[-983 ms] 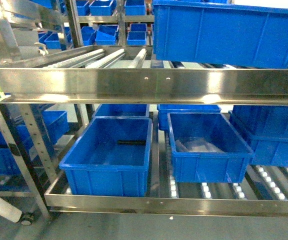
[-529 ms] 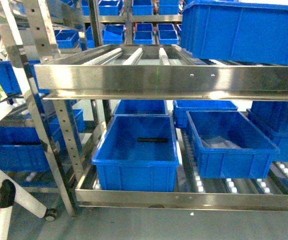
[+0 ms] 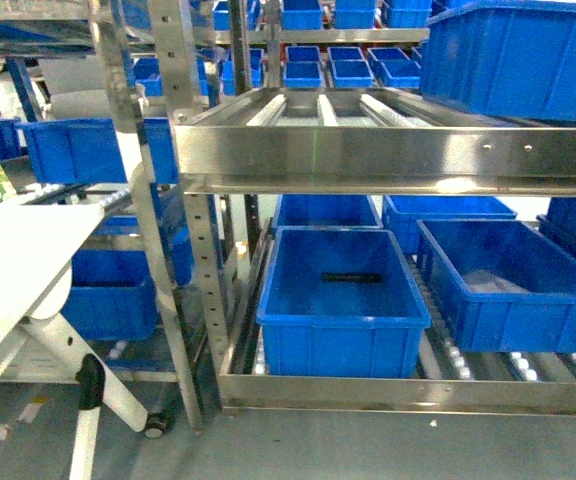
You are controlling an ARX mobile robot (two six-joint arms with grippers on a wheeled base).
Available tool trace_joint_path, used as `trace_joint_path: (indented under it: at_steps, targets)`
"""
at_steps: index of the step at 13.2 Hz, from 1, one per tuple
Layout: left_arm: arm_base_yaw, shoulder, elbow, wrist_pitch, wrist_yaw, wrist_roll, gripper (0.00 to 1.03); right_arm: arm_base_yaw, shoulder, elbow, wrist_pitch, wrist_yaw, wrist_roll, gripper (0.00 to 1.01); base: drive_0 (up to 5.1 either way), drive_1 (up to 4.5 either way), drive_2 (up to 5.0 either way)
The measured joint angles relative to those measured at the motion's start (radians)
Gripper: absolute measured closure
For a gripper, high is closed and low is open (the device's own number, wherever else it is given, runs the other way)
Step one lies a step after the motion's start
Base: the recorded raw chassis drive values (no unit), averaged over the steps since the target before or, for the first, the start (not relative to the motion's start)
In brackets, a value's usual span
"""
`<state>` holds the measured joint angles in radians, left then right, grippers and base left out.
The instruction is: Move flower gift bag to table near conveyor
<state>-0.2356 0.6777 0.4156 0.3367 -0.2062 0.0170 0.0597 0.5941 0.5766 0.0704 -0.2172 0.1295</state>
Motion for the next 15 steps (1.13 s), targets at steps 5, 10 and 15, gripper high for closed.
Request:
trace_joint_path:
  at_steps: [5, 10, 15]
  targets:
    - [0.0, 0.001, 0.0, 0.0, 0.0, 0.0, 1.01, 0.0, 0.0, 0.0, 0.001, 0.0, 0.0, 0.98, -5.1, 2.39, 2.4]
    - [0.0, 0.002, 0.0, -0.001, 0.0, 0.0, 1.01, 0.0, 0.0, 0.0, 0.002, 0.0, 0.0, 0.98, -5.1, 2.36, 2.4]
    - [0.0, 0.001, 0.0, 0.0, 0.0, 0.0, 1.01, 0.0, 0.0, 0.0, 0.002, 0.0, 0.0, 0.98, -5.1, 2.36, 2.4]
